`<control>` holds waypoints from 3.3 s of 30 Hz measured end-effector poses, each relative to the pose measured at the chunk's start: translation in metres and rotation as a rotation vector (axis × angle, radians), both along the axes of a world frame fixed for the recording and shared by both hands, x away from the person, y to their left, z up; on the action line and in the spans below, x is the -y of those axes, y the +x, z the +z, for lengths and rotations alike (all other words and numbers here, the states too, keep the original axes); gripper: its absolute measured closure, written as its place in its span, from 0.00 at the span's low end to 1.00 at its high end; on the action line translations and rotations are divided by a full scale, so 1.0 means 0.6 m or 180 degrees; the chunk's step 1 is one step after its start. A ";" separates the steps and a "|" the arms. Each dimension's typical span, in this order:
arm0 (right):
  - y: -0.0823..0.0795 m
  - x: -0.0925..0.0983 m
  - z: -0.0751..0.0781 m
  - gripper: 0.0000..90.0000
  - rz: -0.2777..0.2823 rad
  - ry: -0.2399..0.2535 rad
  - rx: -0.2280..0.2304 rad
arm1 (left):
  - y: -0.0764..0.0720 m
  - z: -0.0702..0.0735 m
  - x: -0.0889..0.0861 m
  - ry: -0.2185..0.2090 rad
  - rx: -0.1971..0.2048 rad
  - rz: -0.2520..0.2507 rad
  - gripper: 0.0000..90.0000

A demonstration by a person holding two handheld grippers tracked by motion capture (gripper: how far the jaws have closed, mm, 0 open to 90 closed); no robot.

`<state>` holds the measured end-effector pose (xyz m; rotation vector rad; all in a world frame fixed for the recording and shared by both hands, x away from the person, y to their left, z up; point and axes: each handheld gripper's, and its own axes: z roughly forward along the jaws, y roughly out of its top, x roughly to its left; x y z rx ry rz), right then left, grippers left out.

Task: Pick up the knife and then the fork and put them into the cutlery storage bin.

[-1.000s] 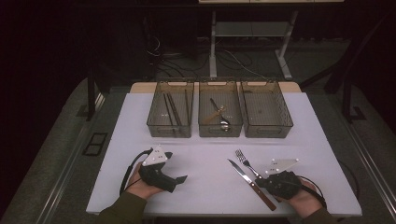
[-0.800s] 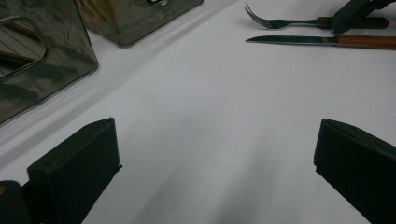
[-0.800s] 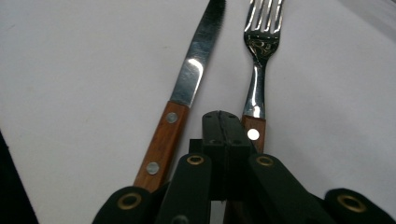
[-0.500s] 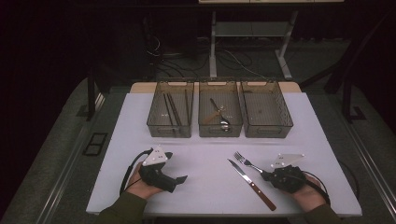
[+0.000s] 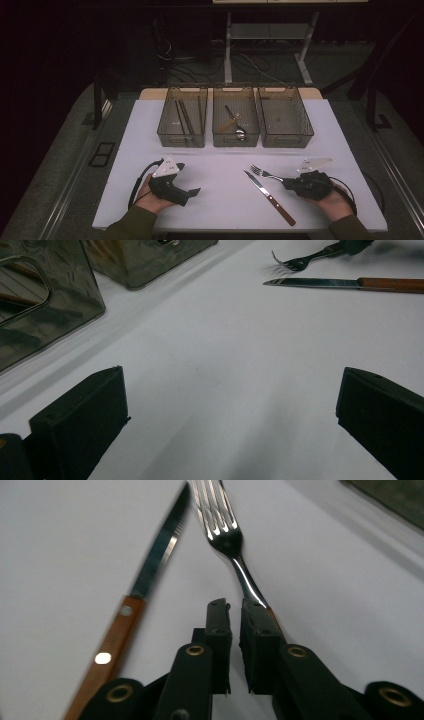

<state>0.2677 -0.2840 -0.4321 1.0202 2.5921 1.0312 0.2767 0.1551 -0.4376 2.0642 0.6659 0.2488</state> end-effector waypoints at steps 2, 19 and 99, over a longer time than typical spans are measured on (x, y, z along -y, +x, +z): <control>0.001 0.004 0.014 0.82 0.0097 -0.0005 -0.0001 | 0.001 0.000 -0.001 0.0015 0.0001 -0.0015 0.00; 0.060 -0.023 0.054 0.66 0.0849 -0.1098 -0.0318 | 0.001 -0.001 -0.001 -0.0015 0.0000 -0.0032 0.00; 0.109 0.049 0.063 0.86 0.0222 0.0124 -0.0111 | 0.004 -0.002 -0.014 -0.0087 -0.0014 -0.0103 0.00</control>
